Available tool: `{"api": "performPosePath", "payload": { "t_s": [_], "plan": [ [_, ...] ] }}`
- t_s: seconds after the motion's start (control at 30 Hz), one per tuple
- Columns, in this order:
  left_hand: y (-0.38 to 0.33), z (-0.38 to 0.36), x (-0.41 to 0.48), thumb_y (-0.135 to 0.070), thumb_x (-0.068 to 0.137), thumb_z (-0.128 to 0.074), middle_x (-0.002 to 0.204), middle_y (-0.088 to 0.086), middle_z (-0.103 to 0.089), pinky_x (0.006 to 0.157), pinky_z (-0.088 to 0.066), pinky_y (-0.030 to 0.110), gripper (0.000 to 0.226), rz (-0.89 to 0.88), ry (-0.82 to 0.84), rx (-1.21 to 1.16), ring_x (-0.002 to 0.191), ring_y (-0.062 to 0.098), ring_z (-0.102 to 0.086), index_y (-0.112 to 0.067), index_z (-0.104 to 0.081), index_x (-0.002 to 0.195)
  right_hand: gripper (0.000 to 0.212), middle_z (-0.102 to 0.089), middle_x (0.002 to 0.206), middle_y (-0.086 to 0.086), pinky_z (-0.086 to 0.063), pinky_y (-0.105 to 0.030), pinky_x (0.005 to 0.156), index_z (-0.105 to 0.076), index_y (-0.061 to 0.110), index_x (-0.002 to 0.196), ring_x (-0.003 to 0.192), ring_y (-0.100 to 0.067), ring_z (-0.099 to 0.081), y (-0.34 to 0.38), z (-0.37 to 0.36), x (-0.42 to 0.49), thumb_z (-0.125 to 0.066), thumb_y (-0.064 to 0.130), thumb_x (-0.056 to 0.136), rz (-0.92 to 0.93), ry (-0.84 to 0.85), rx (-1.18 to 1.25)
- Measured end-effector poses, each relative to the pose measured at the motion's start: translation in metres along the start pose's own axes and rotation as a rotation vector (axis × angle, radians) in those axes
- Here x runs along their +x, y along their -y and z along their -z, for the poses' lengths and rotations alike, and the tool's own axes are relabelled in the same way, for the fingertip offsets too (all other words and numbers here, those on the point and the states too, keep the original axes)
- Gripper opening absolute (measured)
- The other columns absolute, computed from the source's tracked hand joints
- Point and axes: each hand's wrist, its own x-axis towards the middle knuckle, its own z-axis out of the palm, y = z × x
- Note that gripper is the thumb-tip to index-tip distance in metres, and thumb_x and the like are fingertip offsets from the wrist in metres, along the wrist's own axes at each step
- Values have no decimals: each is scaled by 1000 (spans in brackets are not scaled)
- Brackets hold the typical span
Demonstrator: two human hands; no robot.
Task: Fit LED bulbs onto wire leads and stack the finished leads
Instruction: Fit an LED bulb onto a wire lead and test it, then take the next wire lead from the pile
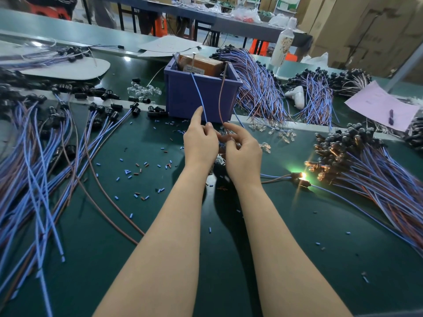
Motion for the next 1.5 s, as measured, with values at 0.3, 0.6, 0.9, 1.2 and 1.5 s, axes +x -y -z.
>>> {"api": "performPosePath", "payload": {
  "t_s": [0.3, 0.6, 0.9, 1.2, 1.5],
  "plan": [
    [-1, 1, -1, -13, 99, -40, 96, 11, -69, 81, -47, 22, 45, 8, 2, 18, 86, 19, -62, -16, -35, 144, 39, -71, 102, -7, -51, -43, 89, -65, 15, 115, 93, -24, -66, 0, 0, 0, -45, -3, 87, -5, 14, 0],
    [-40, 7, -3, -11, 97, -47, 79, -3, -64, 64, -48, 24, 18, -50, 40, -221, 60, 4, -53, -13, -64, 90, 20, -64, 93, 0, -46, -29, 84, -63, 13, 109, 91, -20, -60, 21, 26, 3, -52, 19, 95, 132, 162, -189],
    [-111, -35, -36, -38, 97, -49, 81, -3, -62, 72, -46, 24, 25, -324, 157, 77, 77, 12, -59, -17, -60, 91, 24, -59, 70, 3, -34, -18, 59, -67, 8, 90, 60, -6, -52, 42, 118, 18, -53, 27, 96, 274, -365, -222],
    [-124, -165, -99, -25, 102, -38, 39, -7, -46, 31, -22, 10, 32, 505, 737, -633, 27, 1, -30, -12, -53, 76, 37, -65, 54, 3, -54, -28, 57, -59, 16, 65, 51, -16, -64, -15, 218, -5, -47, 22, 99, -62, -909, 446],
    [-104, -230, -139, -4, 95, -45, 79, 9, -54, 59, -44, 23, 24, 614, 771, -419, 67, 18, -54, -9, -45, 72, 36, -63, 46, 1, -47, -16, 41, -55, 6, 72, 38, -6, -58, -85, 252, -22, -43, 23, 101, -507, -883, 763]
  ]
}}
